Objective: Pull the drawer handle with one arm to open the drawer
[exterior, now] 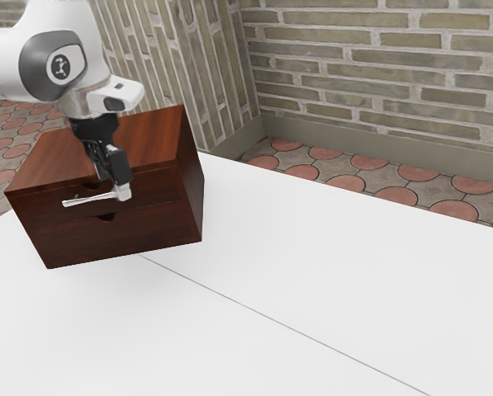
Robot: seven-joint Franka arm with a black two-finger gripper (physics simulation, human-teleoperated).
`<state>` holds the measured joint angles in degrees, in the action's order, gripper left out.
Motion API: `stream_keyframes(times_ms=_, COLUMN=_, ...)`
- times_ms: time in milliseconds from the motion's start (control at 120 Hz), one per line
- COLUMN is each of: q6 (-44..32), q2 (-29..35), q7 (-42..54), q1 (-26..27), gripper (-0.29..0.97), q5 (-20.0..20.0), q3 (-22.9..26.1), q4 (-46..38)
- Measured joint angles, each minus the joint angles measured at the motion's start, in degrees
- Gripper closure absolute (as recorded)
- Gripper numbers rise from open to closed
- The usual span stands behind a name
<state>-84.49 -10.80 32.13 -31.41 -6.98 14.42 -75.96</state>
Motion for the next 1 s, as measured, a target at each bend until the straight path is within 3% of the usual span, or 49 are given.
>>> stream_keyframes(times_ms=225, q6=-4.0, q2=-3.8, q7=12.8, q1=-1.1, gripper=0.00, q5=0.1, q3=0.7, q4=3.1)
stream_keyframes(times_ms=417, q6=-6.7, q2=-4.8, q7=21.8, q1=-4.5, gripper=0.00, q5=-0.1, q3=4.7, q4=3.6)
stream_keyframes(times_ms=767, q6=-8.5, q2=-6.2, q7=32.4, q1=-4.9, gripper=0.00, q5=-0.3, q3=4.0, q4=4.1)
stream_keyframes(times_ms=1000, q6=-10.4, q2=1.8, q7=36.6, q1=-4.9, gripper=0.00, q5=0.1, q3=2.1, q4=-3.8)
